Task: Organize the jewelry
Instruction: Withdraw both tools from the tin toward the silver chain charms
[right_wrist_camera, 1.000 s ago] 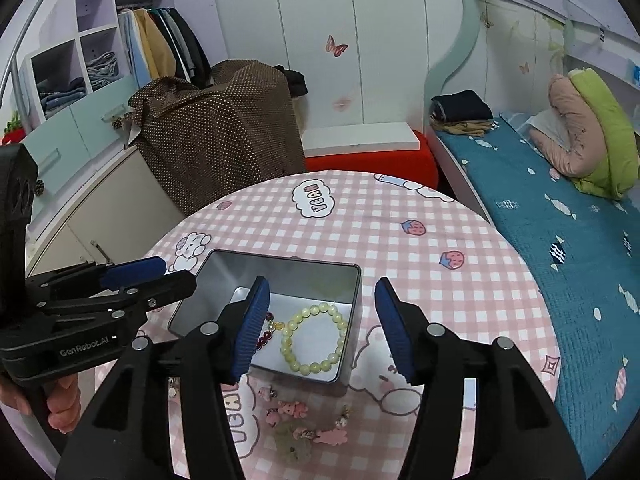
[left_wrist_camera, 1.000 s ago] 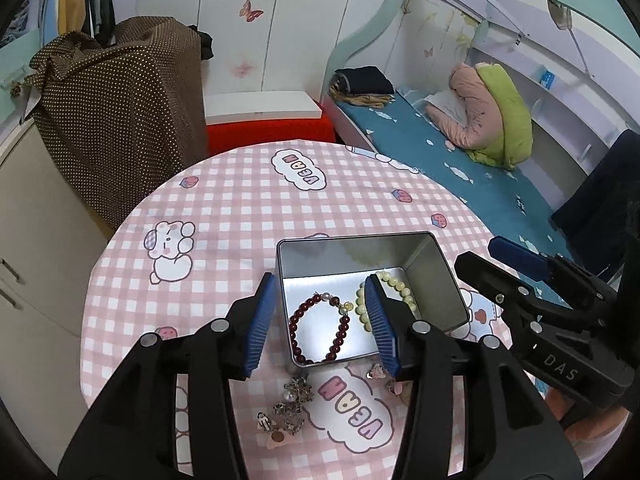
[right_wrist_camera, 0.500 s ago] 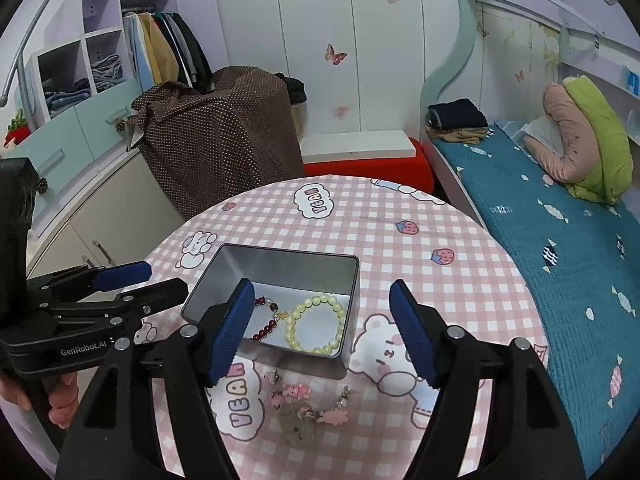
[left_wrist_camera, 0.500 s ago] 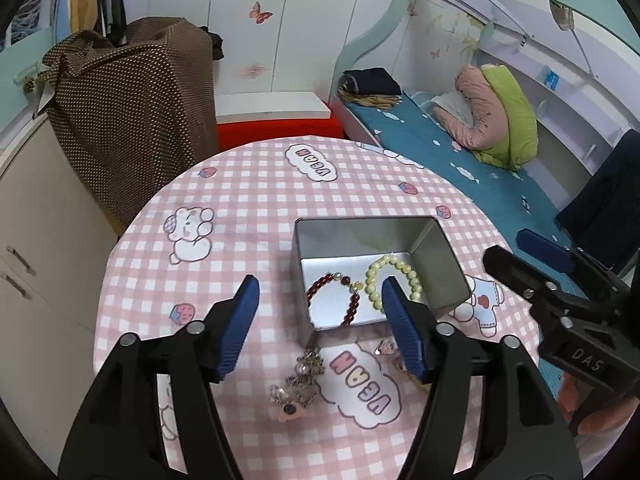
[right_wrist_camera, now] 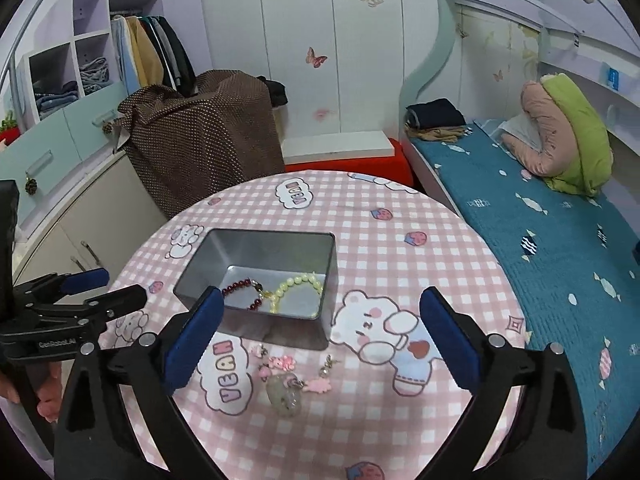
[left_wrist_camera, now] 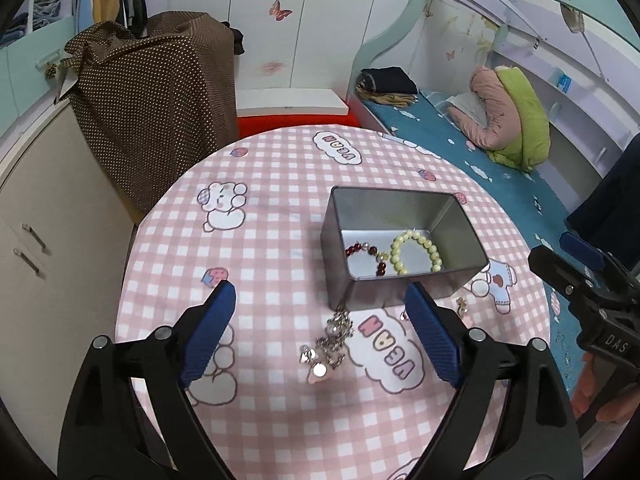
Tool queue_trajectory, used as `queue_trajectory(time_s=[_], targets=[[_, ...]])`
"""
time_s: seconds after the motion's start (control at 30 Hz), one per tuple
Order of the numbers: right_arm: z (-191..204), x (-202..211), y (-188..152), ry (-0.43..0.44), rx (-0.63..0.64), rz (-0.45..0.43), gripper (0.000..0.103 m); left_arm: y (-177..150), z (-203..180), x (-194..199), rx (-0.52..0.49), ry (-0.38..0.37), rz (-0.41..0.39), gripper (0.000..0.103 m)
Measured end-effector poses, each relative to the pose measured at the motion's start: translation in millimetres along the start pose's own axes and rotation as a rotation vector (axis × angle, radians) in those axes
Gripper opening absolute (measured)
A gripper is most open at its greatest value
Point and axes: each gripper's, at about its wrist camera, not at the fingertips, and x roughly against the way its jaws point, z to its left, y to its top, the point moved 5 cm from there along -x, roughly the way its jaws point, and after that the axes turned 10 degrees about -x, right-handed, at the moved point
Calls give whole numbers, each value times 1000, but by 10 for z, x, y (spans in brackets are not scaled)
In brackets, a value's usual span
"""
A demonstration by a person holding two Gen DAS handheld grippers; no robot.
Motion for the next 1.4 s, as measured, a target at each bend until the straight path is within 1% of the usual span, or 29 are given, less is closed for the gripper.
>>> queue_trajectory(time_s=[0.07,0.27,0.47,0.6,0.73,0.87,0.97,1.03,1.07,1.13,1.23,1.27,1.37,1.4], targets=[[-7,-2,-35,-9,-1,8,95,-51,-4,4,-6,5,5,89],[-63,-21,-171,-25,-4,28,96,-222,-14,-19,-13,12,24,89],[-1,-34,-317,-29,32,29,96,-390,-36,-89,-18,4,46,89],[78,-57,-437,-17,69,34,96,-507,-37,-162,-20,13,70,89],[135,-93,-526,2,85,43,96,-604,-33,-210,-18,2,77,89],[186,-149,-613,10,94,63,96,-689,-62,-266,-42,0,65,89],[214,-171,-655,14,96,73,96,-730,-91,-328,-68,20,59,87],[231,-183,-673,17,100,79,96,-751,-101,-372,-79,33,62,77],[237,-191,-678,17,103,82,96,-764,-100,-401,-80,35,67,76],[254,-213,-696,16,107,87,96,-781,-107,-448,-85,35,68,67],[268,-250,-712,17,110,95,96,-799,-112,-498,-96,38,63,60],[274,-265,-716,18,111,99,96,-794,-112,-502,-98,39,55,59],[285,-284,-722,21,113,104,96,-771,-120,-520,-109,41,38,45],[293,-296,-725,23,117,106,96,-761,-120,-525,-110,29,31,37]])
